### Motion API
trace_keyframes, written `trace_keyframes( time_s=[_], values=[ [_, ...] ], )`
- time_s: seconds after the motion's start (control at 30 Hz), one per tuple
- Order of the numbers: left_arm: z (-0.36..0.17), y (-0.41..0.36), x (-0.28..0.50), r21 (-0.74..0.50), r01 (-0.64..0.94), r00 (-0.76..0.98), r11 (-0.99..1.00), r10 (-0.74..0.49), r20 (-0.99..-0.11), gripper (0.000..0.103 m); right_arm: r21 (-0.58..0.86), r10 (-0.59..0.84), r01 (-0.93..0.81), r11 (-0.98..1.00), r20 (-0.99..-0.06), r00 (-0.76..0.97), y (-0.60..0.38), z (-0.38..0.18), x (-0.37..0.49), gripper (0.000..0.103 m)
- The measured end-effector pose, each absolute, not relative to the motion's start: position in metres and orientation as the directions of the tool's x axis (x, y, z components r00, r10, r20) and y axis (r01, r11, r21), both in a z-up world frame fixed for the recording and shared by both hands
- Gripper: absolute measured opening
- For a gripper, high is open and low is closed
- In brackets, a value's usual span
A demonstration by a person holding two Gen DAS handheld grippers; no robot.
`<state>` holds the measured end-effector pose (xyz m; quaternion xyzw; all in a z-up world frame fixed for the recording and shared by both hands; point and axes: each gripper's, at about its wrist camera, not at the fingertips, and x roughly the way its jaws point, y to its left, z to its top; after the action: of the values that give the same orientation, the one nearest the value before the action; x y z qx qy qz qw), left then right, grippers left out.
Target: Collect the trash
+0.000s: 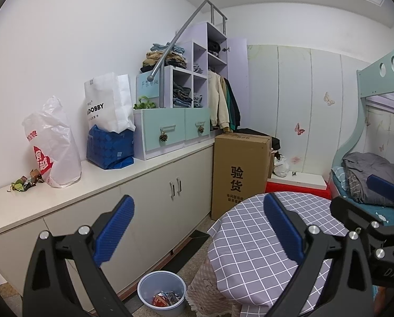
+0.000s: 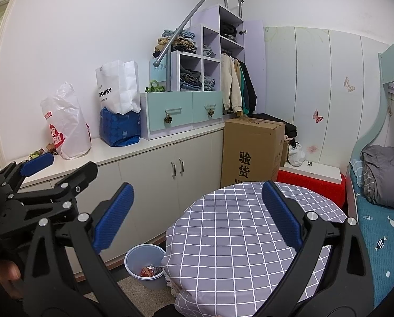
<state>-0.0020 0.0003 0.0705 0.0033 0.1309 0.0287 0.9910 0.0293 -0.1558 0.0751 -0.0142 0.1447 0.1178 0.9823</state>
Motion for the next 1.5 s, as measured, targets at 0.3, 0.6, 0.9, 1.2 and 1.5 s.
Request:
trace_keyframes(
  time_s=[0.3, 0.6, 0.9, 1.2, 1.5],
  values=[
    [0.0709, -0.0025, -0.0026, 0.016, -0.051, 0.966, 0.999, 0.054, -0.254, 0.096, 0.009, 0.228, -0.235, 0.972, -0.284, 0.931, -0.1559, 0.0757, 0.0284, 0.095],
    [0.0714, -0.0040, -0.0031, 0.018, -0.051, 0.966, 0.999, 0.054, -0.254, 0.096, 0.008, 0.226, -0.233, 0.972, -0.284, 0.932, -0.1551, 0.0759, 0.0278, 0.095],
    [0.0719, -0.0047, -0.0023, 0.019, -0.049, 0.966, 0.999, 0.052, -0.254, 0.096, 0.008, 0.225, -0.232, 0.973, -0.284, 0.932, -0.1553, 0.0761, 0.0281, 0.095],
    [0.0718, -0.0047, -0.0021, 0.017, -0.048, 0.966, 0.999, 0.051, -0.254, 0.096, 0.010, 0.223, -0.230, 0.973, -0.284, 0.933, -0.1545, 0.0760, 0.0284, 0.095],
    [0.0718, -0.0046, -0.0018, 0.018, -0.048, 0.966, 0.999, 0.051, -0.255, 0.096, 0.008, 0.226, -0.233, 0.972, -0.284, 0.932, -0.1563, 0.0756, 0.0282, 0.095]
  ],
)
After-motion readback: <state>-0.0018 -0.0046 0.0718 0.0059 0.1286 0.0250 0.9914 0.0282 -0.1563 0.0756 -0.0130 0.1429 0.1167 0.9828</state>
